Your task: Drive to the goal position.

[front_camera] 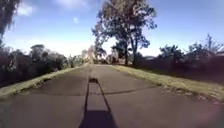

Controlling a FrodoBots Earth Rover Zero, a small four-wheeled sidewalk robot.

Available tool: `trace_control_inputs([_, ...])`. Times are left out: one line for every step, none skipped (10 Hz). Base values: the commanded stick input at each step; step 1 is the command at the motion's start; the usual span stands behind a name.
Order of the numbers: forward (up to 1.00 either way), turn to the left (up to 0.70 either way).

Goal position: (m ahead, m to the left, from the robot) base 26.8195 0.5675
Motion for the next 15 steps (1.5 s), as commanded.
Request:
trace_control_inputs([1.00,0.35])
trace_control_inputs([1.00,0.32])
trace_control_inputs([1.00,0.00])
trace_control_inputs([1.00,0.00])
trace_control_inputs([1.00,0.00])
trace_control_inputs([1.00,0.00])
trace_control_inputs([1.00,0.00])
trace_control_inputs([1.00,0.00])
trace_control_inputs([1.00,0.00])
trace_control_inputs([1.00,0.00])
trace_control_inputs([1.00,0.00])
trace_control_inputs([1.00,0.00])
trace_control_inputs([1.00,0.00])
trace_control_inputs([1.00,0.00])
trace_control_inputs([1.00,0.00])
